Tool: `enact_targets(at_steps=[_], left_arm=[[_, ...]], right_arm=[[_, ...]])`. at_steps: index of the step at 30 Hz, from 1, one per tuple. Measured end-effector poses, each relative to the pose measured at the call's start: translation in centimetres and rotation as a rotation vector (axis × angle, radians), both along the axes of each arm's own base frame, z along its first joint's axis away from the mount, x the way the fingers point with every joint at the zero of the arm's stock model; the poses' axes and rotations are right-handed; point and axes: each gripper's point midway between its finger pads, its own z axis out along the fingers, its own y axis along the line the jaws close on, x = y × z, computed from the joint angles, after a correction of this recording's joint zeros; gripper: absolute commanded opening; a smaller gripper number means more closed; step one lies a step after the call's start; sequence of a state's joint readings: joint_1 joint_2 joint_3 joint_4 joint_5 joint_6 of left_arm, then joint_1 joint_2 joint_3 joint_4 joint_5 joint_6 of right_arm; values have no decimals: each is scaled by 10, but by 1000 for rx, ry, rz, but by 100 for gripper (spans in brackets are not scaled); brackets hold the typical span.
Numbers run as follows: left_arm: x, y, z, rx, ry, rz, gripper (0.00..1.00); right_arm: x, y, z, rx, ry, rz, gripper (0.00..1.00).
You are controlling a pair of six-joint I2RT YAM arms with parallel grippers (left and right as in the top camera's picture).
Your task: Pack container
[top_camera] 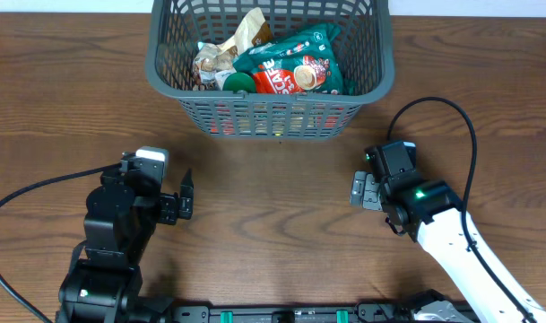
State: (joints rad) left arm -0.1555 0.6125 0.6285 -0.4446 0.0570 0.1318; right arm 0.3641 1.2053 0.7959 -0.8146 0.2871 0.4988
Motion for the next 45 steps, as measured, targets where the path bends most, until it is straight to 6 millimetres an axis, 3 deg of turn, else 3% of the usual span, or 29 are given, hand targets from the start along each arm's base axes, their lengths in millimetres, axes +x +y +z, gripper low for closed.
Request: enact_targets(at_steps=[26,31,40,45], left_arm=[[0,0,0,0,-1,0,99],[0,0,0,0,-1,0,98],[0,0,0,0,0,0,98],[0,0,0,0,-1,0,99]], right_arm=[[1,-6,4,-26,-20,-23,99],[1,-24,28,-38,-116,-79,99],[-23,-57,88,-4,-362,-140,99],[-38,-55,91,-3,-471,-6,99]])
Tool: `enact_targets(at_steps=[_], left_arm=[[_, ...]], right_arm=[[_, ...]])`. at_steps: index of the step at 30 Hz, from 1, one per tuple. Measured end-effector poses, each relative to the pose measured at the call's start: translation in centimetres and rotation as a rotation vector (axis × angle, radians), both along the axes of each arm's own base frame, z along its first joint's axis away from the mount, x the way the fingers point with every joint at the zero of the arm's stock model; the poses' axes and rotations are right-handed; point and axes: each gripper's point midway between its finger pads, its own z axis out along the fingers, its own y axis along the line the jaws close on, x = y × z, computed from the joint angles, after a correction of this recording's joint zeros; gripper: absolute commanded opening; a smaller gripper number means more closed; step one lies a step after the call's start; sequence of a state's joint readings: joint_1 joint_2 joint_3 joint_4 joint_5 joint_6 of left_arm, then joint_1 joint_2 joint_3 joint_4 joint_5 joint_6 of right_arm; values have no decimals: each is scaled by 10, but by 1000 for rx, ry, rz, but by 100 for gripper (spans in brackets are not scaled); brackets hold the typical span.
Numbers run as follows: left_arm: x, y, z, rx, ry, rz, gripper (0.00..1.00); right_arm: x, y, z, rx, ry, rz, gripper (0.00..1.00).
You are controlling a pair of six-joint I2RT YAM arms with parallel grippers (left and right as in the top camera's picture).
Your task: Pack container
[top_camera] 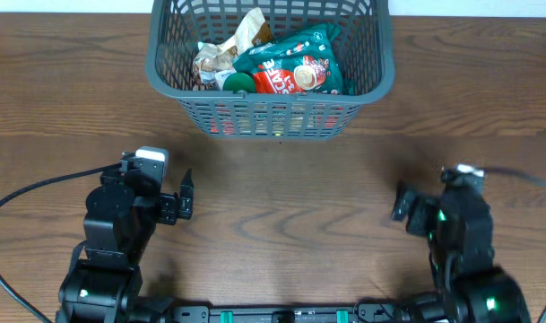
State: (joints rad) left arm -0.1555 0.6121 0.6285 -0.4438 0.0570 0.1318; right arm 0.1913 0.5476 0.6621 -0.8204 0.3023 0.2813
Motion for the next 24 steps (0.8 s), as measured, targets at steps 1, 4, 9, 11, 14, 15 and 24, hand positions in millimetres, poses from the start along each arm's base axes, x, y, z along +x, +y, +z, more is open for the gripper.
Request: enact_targets(at_steps=[1,4,9,11,14,15,24], left_arm=[[0,0,0,0,1,0,99],[0,0,0,0,1,0,98],[0,0,0,0,0,0,99],[0,0,0,0,0,0,99],[0,0,0,0,1,0,98],[0,0,0,0,0,0,99],[0,0,0,0,0,0,99]], right_arm=[[-2,0,-3,-7,-17,14,99],[-1,2,-16,-5,-84,51,99],[7,10,-33,12,-201,107,99],[11,14,-35,5,-246,140,99],[15,22,-33,-34,-309,209,99],[16,24,-32,-47,-331,231,99],[14,31,-45,-105,-389,305,99]])
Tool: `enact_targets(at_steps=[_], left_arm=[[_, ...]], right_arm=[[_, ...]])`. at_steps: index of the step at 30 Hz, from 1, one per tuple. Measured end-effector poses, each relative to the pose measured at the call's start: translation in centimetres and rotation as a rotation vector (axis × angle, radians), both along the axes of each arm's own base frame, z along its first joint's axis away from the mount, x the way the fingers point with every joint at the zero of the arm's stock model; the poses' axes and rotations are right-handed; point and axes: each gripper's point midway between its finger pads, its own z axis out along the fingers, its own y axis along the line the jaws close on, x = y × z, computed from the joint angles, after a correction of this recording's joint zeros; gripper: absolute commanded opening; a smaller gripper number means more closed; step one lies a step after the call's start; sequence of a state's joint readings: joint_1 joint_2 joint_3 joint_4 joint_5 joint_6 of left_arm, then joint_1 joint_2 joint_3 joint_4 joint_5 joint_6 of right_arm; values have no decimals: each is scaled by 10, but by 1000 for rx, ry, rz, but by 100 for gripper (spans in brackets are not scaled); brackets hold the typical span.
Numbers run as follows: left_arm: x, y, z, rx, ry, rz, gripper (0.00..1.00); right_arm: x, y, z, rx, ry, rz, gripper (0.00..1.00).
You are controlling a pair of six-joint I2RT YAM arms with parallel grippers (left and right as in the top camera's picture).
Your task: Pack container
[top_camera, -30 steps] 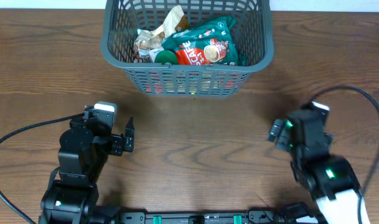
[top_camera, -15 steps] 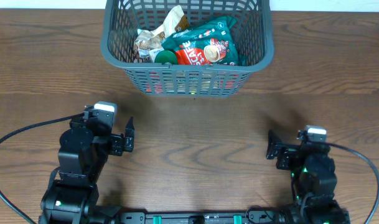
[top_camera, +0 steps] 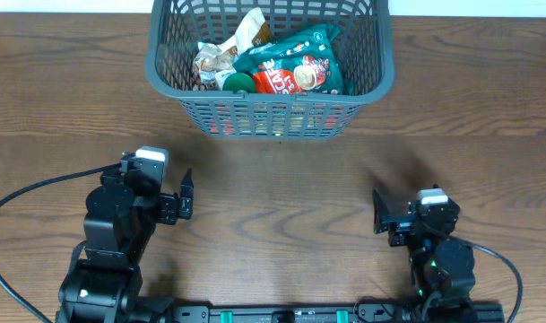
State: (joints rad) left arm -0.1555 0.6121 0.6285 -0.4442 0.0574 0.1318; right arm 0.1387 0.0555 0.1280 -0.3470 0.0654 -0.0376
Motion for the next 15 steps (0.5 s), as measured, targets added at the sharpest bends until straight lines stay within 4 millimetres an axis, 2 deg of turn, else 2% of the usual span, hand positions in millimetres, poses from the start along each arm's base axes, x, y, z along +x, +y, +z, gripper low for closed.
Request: enact_targets(at_steps=[15], left_arm=[[0,0,0,0,0,0,99]], right_arm=[[-1,2,0,-32,-27,20,99]])
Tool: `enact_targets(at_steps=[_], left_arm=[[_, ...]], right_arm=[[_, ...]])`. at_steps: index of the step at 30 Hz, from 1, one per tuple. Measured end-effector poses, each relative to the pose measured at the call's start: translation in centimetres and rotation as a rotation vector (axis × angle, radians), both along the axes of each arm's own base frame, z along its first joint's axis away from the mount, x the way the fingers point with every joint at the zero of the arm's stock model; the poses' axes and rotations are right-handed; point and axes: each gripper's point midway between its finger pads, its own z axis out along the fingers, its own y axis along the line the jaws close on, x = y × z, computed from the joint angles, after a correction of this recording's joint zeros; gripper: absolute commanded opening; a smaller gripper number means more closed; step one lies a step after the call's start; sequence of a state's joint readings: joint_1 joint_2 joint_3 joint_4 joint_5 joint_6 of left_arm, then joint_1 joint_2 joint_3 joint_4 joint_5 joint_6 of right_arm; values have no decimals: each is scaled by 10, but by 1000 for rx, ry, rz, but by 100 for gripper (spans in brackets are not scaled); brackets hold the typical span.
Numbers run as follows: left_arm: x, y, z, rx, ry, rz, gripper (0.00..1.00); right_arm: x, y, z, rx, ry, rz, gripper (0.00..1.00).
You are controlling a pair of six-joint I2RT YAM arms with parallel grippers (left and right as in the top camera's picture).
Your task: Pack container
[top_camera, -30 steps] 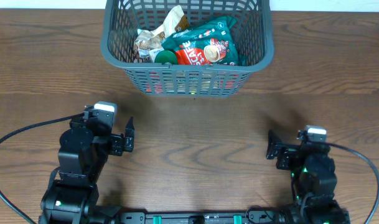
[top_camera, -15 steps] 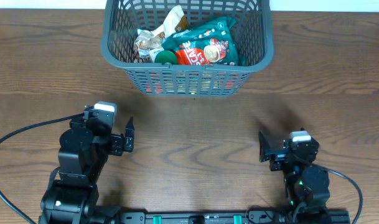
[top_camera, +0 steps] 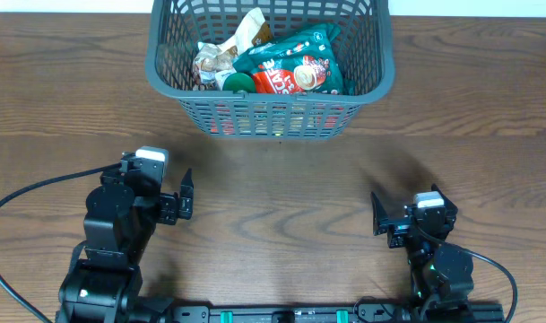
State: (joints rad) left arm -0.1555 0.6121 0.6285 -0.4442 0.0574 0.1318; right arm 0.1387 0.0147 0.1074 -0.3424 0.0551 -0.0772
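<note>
The grey plastic basket [top_camera: 273, 117] stands at the back centre of the table. Several snack packets lie in it, among them a green and red one [top_camera: 295, 63] and a beige crumpled one [top_camera: 246, 34]. My left gripper [top_camera: 186, 194] rests in front of the basket on the left. It points right, open and empty. On the right near the front edge, my right gripper [top_camera: 377, 213] points left over its folded arm. It is open and empty as well. Both grippers are well short of the basket.
The wooden table [top_camera: 281, 188] runs bare between the two grippers and the basket. A black cable [top_camera: 21, 202] loops at the left of the left arm. A black rail [top_camera: 273, 314] runs along the front edge.
The right arm has settled a touch lower toward the front edge, and its gripper has hardly shifted. The left arm and the basket are unchanged.
The right arm first reached out from the lower right, its gripper over the table right of centre and below the basket. Then it was drawn back to the right. Then it was folded near the front edge, where it stays. The left arm never moved.
</note>
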Motion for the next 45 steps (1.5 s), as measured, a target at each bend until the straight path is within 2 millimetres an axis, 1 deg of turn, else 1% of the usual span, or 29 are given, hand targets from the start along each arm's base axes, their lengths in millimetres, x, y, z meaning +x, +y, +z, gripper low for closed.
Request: enact_targets(at_steps=[36,39,43,45], left_arm=[[0,0,-1,2,3,0,99],[-10,1,-11,10,54,-5,99],[-36,-1,-28,3,129,-33,99],[-48,-1,-29,-5,118,-43,99]], right_arm=[[0,-2,0,22,1,-14,99],[0,-2,0,22,1,-14,99],[0,-2,0,22,1,-14,99],[0,-2,0,22,1,-14,99]])
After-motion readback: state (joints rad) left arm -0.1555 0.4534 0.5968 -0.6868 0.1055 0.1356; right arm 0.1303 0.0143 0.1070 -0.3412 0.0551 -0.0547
